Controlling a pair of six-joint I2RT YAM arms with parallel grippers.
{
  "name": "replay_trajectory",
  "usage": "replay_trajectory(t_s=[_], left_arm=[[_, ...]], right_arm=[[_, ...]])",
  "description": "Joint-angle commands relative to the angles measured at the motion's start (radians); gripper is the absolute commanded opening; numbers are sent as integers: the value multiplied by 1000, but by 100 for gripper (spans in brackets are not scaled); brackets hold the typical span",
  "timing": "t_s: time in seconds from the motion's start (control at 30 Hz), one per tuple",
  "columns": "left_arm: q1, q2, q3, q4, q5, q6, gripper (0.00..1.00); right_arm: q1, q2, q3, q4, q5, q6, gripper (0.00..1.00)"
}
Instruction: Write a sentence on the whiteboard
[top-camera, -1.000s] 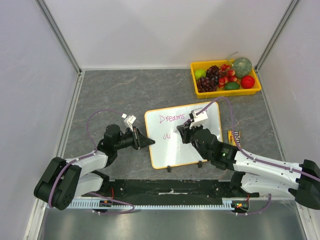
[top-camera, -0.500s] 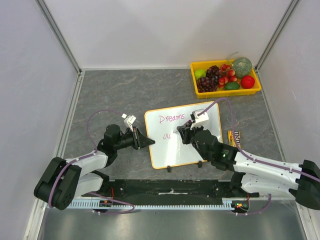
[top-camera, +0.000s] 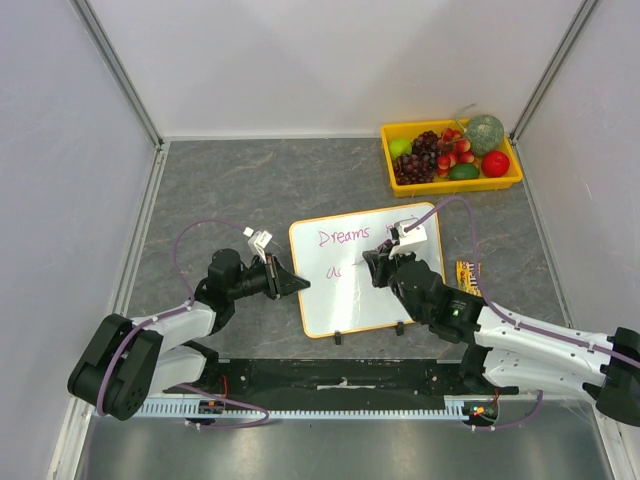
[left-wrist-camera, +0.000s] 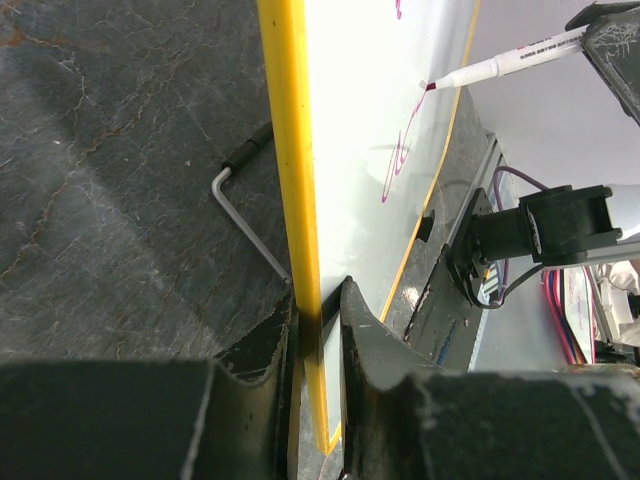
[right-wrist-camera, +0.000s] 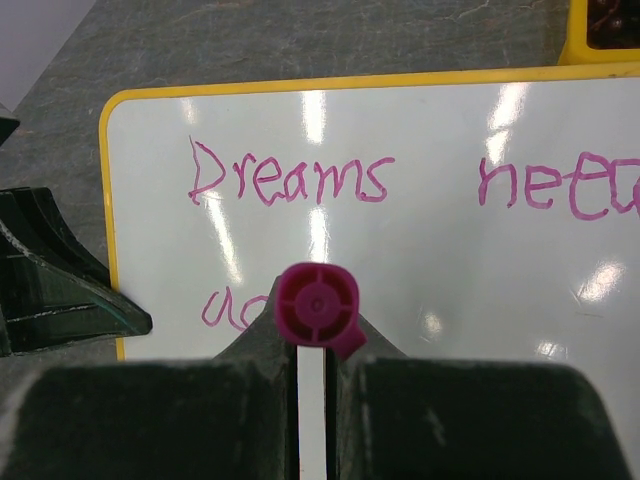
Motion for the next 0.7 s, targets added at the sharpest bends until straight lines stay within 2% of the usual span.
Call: replay_trajectory(t_s=[0.0, 0.37, 0.67], left_arm=[[-3, 10, 1, -52, -75, 98, 2], [-3, 8, 1, -52, -75, 96, 2], [-2, 7, 1, -52, -73, 98, 2]], right_arm=[[-7, -27, 9, -9, 23, -1, 0], [-7, 30, 66, 55, -10, -24, 0], [-12, 37, 51, 66, -2, -13, 0]])
